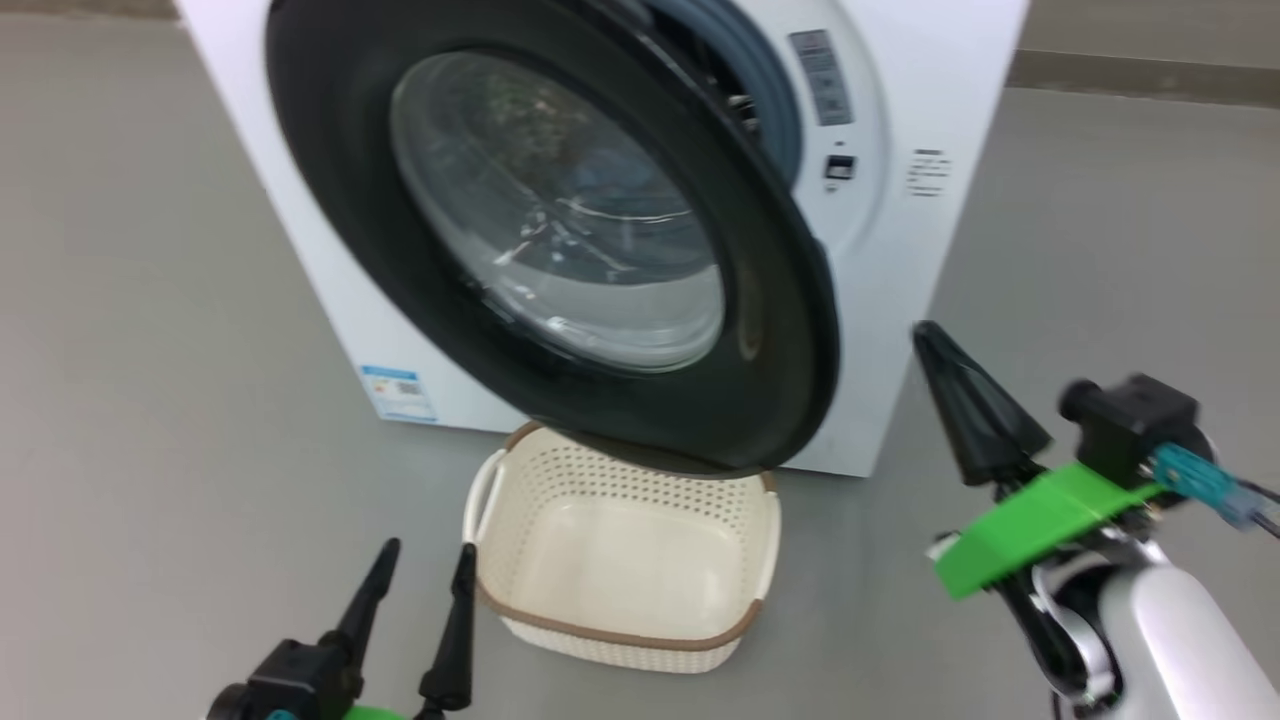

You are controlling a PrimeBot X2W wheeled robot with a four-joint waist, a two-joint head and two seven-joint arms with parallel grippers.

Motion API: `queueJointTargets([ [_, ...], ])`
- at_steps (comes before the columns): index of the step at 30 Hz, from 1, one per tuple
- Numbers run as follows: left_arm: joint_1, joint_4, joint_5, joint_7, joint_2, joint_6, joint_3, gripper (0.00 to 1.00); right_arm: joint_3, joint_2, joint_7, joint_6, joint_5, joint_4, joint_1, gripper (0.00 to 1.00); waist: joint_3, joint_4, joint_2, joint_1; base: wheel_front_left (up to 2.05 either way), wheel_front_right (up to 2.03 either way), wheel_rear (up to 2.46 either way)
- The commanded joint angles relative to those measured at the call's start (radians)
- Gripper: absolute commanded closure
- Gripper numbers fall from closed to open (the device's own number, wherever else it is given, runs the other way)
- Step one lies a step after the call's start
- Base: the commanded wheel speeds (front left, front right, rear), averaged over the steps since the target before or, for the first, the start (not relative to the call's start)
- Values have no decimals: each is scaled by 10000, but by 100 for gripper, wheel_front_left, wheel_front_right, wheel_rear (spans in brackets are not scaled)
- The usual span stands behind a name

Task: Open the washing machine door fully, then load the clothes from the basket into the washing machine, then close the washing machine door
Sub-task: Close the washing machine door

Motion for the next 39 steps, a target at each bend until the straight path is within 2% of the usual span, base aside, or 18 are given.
queueJointTargets([
  [1,-482,-137,58,-83,24,-40,248,0,349,-78,-96,44,140,-81,-550,100,119,449,0,-1,0,0,0],
  [8,-694,173,32,-137,-123,-222,-38,0,1080,-151,-527,44,464,1254,-2019,100,104,1127,0,-1,0,0,0],
  [17,-908,549,-67,-198,-346,-311,-299,0,1282,-159,-811,44,767,3125,-3427,100,279,1759,0,-1,0,0,0],
  [29,-1244,849,-125,-382,-539,-422,-544,0,1326,-277,-1317,44,922,5110,-4665,100,611,2347,0,-1,0,0,0],
  [39,-1359,1044,-95,-493,-590,-429,-682,0,1398,-353,-1631,44,1039,5975,-5242,100,742,2490,0,-1,0,0,0],
])
